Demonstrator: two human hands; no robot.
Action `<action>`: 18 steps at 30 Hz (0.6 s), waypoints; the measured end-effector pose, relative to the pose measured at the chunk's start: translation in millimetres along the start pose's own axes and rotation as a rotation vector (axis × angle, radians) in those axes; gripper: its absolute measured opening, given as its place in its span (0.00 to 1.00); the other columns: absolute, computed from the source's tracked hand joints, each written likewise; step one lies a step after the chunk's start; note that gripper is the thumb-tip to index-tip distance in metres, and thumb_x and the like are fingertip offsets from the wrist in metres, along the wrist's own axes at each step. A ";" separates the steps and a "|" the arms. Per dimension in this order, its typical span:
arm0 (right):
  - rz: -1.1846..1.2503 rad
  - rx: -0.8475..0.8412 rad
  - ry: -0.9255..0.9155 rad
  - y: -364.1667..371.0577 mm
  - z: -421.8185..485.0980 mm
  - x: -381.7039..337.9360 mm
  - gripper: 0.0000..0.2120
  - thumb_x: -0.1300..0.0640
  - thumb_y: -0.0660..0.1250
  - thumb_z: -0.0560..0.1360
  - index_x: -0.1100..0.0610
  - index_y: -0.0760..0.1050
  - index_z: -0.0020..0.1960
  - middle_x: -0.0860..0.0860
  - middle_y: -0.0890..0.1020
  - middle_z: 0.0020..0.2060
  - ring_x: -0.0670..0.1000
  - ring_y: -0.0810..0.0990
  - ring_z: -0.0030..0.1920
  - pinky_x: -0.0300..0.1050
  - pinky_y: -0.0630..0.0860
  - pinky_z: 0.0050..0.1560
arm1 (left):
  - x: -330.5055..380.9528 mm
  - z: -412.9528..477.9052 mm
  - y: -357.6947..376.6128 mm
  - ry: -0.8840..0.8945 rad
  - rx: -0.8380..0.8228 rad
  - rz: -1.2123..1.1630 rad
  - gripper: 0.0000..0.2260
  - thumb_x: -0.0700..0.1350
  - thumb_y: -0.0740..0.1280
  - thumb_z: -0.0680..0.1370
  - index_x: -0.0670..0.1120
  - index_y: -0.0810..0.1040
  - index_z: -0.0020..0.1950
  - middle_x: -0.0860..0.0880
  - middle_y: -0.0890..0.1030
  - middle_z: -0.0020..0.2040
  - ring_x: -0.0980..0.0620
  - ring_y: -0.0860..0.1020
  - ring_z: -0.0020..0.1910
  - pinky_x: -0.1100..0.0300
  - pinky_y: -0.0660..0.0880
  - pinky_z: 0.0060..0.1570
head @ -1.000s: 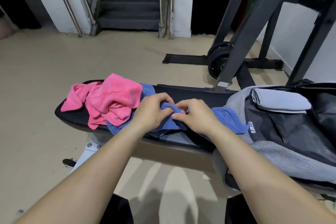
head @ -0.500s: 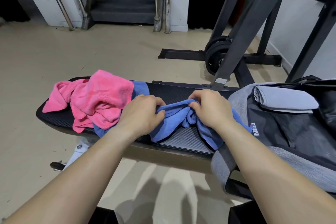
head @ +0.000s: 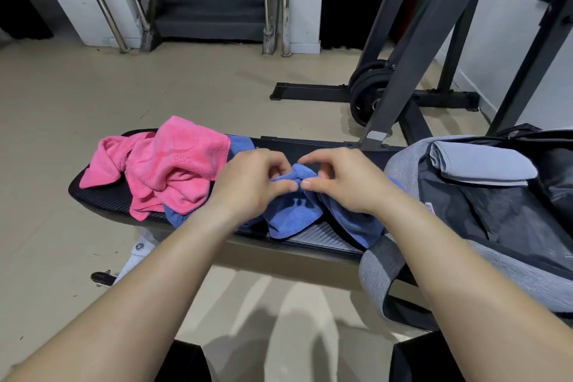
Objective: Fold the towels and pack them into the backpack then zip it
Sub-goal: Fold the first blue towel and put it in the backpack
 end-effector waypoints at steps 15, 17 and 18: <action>-0.055 0.317 0.298 -33.3 -3.9 71.0 0.04 0.47 0.67 0.78 0.44 0.79 0.47 0.45 0.82 0.38 0.51 0.79 0.46 0.48 0.75 0.43 | -23.6 -5.1 -7.6 0.015 -0.025 0.123 0.05 0.55 0.68 0.78 0.57 0.77 0.44 0.54 0.79 0.48 0.48 0.73 0.50 0.52 0.69 0.53; -0.093 0.336 0.348 -32.2 -4.5 70.9 0.05 0.46 0.66 0.79 0.44 0.80 0.50 0.46 0.83 0.42 0.53 0.79 0.49 0.49 0.75 0.45 | -24.7 -7.0 -6.3 0.004 -0.049 0.076 0.04 0.52 0.68 0.78 0.56 0.75 0.45 0.55 0.81 0.46 0.48 0.76 0.49 0.50 0.73 0.52; -0.101 0.344 0.366 -31.5 -4.9 69.8 0.06 0.46 0.66 0.79 0.44 0.81 0.51 0.47 0.83 0.43 0.53 0.79 0.50 0.48 0.74 0.45 | -25.1 -8.0 -6.2 -0.006 -0.056 0.048 0.04 0.50 0.69 0.78 0.56 0.75 0.45 0.56 0.81 0.44 0.49 0.78 0.47 0.52 0.74 0.49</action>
Point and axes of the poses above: each hand's wrist, its own z-axis towards the middle knuckle, its own y-axis out of the palm, x = y × z, the point moved 6 cm from there along z, towards the middle knuckle
